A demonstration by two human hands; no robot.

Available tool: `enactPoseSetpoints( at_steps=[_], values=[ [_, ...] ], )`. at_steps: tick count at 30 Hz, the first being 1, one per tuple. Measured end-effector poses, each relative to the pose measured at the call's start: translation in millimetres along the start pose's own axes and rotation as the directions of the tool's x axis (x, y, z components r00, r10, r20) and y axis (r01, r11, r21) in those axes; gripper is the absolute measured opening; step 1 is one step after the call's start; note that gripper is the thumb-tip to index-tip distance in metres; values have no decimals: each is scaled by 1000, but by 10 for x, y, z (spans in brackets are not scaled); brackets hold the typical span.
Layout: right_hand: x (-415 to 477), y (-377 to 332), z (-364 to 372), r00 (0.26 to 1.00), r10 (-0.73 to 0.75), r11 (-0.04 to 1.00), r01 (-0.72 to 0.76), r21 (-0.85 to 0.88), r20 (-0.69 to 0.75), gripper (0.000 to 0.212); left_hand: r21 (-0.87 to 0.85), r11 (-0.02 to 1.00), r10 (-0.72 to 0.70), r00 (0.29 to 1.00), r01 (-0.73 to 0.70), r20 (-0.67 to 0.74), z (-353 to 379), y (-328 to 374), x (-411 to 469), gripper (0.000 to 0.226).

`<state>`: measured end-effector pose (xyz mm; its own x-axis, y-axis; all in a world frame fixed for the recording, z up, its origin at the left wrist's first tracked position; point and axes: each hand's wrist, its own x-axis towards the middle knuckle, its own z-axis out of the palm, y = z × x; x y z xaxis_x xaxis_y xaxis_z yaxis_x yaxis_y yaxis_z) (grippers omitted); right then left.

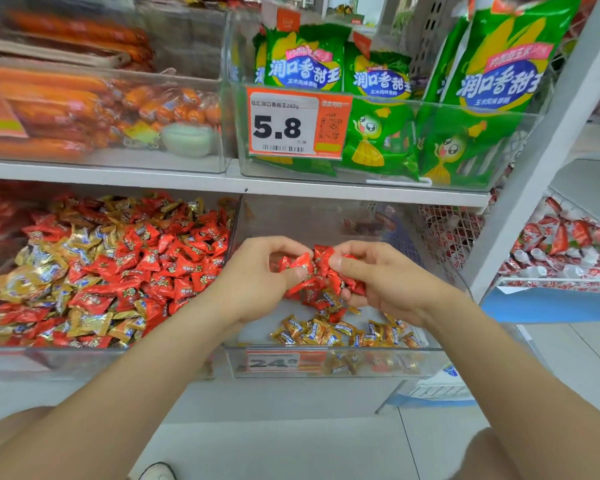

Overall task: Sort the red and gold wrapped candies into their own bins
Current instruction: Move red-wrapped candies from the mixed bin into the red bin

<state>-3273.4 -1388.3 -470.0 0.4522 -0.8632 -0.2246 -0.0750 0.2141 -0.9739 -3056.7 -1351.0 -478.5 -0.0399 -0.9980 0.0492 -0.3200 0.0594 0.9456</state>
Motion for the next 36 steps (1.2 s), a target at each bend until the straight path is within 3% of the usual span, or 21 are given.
enactPoseSetpoints(
  at_steps=[2,5,8,10,16,18,21,25,27,29,32,34,36],
  values=[
    [55,-36,212,997,-67,998,67,-12,-37,10,92,991,103,993,-97,-58,-174,70,-98,23],
    [148,-64,585,951,-290,928,251,-275,-110,5,313,924,275,949,-217,-155,-462,136,-237,24],
    [299,-77,974,822,-566,667,413,-620,-62,6,508,838,361,901,-200,-241,-785,62,-289,24],
    [448,-90,1211,754,-656,501,457,-735,22,9,631,760,404,874,-158,-268,-981,-52,-222,26],
    [1087,-103,1606,802,-582,365,402,-840,131,23,748,664,219,951,18,-217,-1434,-356,67,43],
    [1201,-156,1583,842,-494,329,412,-850,217,38,759,650,162,969,39,-188,-1487,-392,78,55],
    [1196,-241,1545,837,-401,331,510,-794,371,63,764,642,99,981,65,-166,-1503,-417,48,64],
    [1097,-246,1506,809,-480,366,535,-761,339,62,766,642,85,989,36,-118,-1490,-342,-6,50],
    [1004,-188,1448,774,-554,357,554,-752,307,59,741,670,71,988,52,-134,-1454,-266,-47,62],
    [868,-98,1330,742,-614,326,551,-768,271,54,747,665,143,978,17,-150,-1375,-229,-95,62],
    [614,7,1051,741,-640,320,498,-806,204,49,761,637,344,929,-124,-137,-1147,-141,-204,37],
    [430,-15,820,804,-572,363,424,-830,160,39,733,605,490,871,-310,-36,-857,-11,-300,23],
    [298,-33,552,907,-401,351,285,-892,131,32,705,521,565,813,-481,138,-523,60,-347,19]
  ],
)
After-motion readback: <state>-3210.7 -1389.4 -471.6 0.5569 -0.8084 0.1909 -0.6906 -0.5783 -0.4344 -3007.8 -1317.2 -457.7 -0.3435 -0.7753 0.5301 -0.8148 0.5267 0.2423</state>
